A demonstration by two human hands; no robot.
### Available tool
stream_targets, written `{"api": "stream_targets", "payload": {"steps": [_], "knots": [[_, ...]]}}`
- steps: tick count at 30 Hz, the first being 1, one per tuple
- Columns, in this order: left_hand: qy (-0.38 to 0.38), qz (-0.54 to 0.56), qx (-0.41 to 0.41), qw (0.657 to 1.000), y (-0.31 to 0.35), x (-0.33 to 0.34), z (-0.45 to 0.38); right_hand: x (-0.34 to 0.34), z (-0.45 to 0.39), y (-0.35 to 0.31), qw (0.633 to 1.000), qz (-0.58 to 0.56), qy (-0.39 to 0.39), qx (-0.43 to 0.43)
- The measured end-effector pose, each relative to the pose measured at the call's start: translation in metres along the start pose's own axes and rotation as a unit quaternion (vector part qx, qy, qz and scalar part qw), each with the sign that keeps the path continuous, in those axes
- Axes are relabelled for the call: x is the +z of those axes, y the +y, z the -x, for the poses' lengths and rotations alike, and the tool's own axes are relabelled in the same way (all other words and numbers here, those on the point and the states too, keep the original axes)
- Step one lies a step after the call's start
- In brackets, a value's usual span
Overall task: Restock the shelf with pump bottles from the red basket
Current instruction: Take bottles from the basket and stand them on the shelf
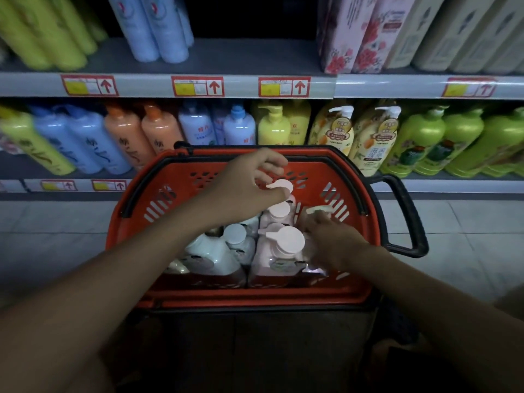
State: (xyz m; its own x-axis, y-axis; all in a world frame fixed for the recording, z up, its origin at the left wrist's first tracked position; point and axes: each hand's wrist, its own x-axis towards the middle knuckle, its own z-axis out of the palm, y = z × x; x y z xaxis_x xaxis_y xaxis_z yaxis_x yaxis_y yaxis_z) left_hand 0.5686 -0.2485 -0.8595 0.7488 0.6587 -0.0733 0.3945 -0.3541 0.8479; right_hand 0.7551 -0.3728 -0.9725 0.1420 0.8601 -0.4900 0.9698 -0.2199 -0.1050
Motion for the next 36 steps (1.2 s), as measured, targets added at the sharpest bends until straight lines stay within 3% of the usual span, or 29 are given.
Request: {"api": "stream_targets", "payload": {"steps": [3, 9, 14, 22, 36], "knots": [[-0.008, 0.002, 0.012, 1.000, 0.003, 0.006, -0.007, -0.006, 0.005, -0.006, 0.998, 0.014, 0.063, -0.001], [-0.019, 0.012, 0.017, 1.000, 0.003, 0.013, -0.020, -0.019, 0.023, 0.004, 0.999, -0.001, 0.037, 0.004], [-0.032, 0.011, 0.023, 0.999, 0.003, 0.024, -0.030, -0.011, 0.024, 0.008, 0.998, 0.017, 0.059, -0.016], [-0.072, -0.008, 0.015, 0.997, -0.005, 0.039, -0.033, -0.011, 0.013, 0.014, 0.983, -0.176, 0.059, -0.008], [-0.103, -0.055, 0.001, 0.993, -0.016, 0.040, -0.033, -0.017, 0.015, 0.014, 0.978, -0.155, 0.135, 0.032]]}}
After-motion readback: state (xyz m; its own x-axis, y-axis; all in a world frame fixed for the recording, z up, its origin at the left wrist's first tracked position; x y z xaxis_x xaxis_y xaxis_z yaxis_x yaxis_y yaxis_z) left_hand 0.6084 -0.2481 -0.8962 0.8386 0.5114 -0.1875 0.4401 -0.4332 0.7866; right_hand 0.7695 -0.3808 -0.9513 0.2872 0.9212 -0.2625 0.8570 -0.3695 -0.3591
